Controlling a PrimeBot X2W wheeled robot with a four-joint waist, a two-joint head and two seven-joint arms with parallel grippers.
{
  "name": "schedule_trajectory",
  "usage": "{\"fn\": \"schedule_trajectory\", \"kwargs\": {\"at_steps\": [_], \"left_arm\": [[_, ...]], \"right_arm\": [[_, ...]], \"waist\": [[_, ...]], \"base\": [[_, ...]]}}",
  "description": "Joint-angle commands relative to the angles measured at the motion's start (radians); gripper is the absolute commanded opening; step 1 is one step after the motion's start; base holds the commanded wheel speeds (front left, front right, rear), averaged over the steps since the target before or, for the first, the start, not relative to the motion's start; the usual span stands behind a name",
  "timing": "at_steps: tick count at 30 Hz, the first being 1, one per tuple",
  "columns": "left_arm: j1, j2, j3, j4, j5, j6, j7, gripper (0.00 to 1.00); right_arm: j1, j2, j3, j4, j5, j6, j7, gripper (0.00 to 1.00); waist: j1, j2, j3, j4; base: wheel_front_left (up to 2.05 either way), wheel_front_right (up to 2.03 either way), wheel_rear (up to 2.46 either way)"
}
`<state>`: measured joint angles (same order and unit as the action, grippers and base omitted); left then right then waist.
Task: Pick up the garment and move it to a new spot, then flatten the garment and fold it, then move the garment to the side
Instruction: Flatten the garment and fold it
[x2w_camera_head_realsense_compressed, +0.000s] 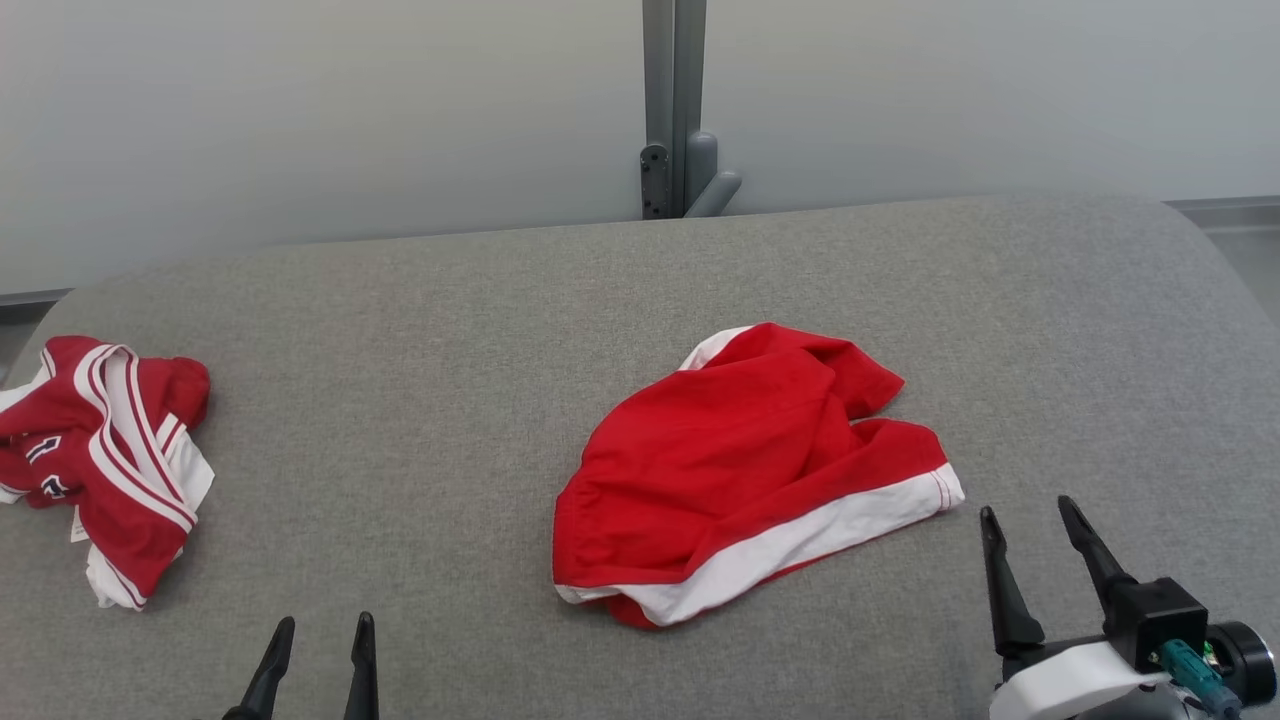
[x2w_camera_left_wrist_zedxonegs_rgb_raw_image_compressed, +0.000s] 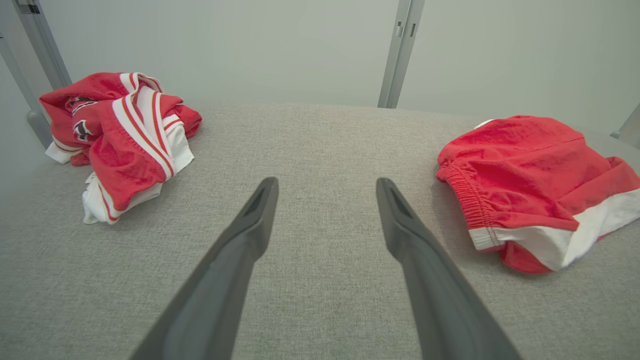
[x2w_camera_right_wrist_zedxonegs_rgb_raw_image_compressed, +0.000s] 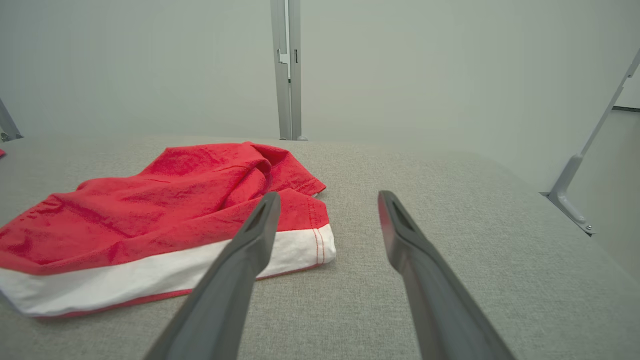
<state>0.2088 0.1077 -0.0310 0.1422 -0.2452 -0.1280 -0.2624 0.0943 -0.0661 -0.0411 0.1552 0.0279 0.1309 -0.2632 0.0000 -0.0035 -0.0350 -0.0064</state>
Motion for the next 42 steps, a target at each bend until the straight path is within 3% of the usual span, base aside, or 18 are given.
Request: {"fn": "schedule_trajectory", "kwargs": {"at_steps": [1,5,8,14,20,42], "left_arm": [[0.004,0.0,-0.002,0.001,0.008,-0.003,-0.002,1.0],[-0.026,0.02,-0.07,0.015,-0.022,-0.003,-0.002,1.0],[-0.093,0.073,-0.186,0.032,-0.084,-0.004,0.062,1.0],[-0.217,0.147,-0.367,0.045,-0.204,-0.004,0.175,1.0],[-0.314,0.2,-0.487,0.07,-0.316,-0.004,0.199,1.0],[-0.451,0.265,-0.691,0.146,-0.479,-0.004,0.12,1.0]], "right_arm": [[-0.024,-0.004,0.017,-0.009,0.005,0.0,-0.004,1.0],[-0.074,-0.064,0.037,0.008,0.011,-0.001,-0.004,1.0],[-0.166,-0.152,0.098,0.092,0.011,-0.001,0.041,1.0],[-0.286,-0.237,0.185,0.183,0.052,-0.001,0.152,1.0],[-0.361,-0.256,0.247,0.259,0.094,-0.001,0.187,1.0],[-0.412,-0.27,0.328,0.344,0.15,-0.001,0.128,1.0]], "waist": [[0.0,0.0035,0.008,-0.007],[0.0,0.0035,0.03,-0.016],[0.0,0.0035,0.088,-0.015],[0.0,0.0035,0.188,0.002],[0.0,0.0035,0.237,0.013],[0.0,0.0035,0.257,0.01]], "base": [[0.0,0.0,0.0],[0.0,0.0,0.0],[0.0,0.0,0.0],[0.0,0.0,0.0],[0.0,0.0,0.0],[0.0,0.0,0.0]]}}
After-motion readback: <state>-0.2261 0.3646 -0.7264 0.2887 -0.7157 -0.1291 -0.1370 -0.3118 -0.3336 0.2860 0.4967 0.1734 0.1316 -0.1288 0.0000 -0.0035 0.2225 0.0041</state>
